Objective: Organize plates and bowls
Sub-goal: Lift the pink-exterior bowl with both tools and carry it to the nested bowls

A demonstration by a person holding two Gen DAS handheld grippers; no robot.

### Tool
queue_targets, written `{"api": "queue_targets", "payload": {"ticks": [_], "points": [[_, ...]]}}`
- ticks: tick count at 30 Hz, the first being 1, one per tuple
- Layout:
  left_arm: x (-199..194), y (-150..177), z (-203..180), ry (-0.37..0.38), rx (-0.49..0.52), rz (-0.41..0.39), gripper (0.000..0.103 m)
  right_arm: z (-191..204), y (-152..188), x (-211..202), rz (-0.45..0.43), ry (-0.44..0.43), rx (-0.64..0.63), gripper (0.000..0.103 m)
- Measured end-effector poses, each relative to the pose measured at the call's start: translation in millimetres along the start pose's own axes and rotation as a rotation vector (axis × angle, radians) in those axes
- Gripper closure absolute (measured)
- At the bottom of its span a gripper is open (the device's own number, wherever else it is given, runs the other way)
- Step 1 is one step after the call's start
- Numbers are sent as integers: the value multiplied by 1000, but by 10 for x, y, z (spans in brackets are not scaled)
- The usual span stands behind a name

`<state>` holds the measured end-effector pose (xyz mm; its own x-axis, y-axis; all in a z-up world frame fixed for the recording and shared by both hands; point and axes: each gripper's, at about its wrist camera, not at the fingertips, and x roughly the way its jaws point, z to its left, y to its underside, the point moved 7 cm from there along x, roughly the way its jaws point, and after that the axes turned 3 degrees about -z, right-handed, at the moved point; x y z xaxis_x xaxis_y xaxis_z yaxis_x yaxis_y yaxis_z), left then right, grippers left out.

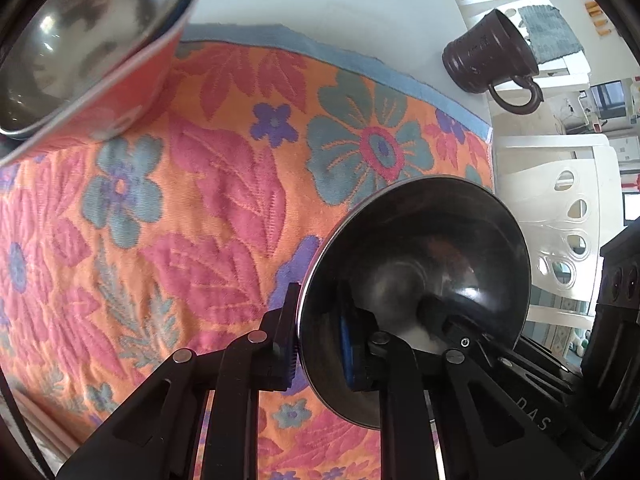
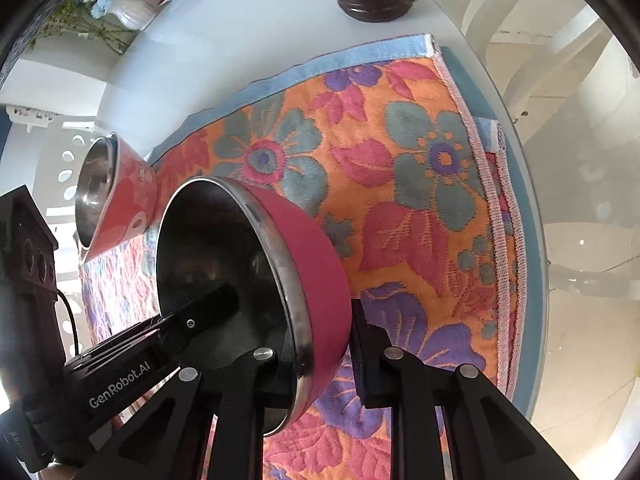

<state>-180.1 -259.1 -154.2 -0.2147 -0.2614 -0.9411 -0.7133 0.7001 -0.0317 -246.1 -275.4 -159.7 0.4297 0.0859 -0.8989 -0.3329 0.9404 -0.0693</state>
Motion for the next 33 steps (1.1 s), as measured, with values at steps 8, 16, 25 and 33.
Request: {"api": "queue_targets", "payload": {"ticks": [8,16,25,33], "points": [[-337,-25,182,18,-20,-47,89,245,31,-69,-12,-24,-26,84],[-712,-113,374,9,-46,-103,89,599,-6,-174,-30,-19,-99,83],[-1046,-253,488,5,-53,-173,89,932,-48,-287,-41,-28,-159,82],[-1311,-378,558,38,-75,-216,89,1199,-273,-480,-86,-28,-194,82]]}}
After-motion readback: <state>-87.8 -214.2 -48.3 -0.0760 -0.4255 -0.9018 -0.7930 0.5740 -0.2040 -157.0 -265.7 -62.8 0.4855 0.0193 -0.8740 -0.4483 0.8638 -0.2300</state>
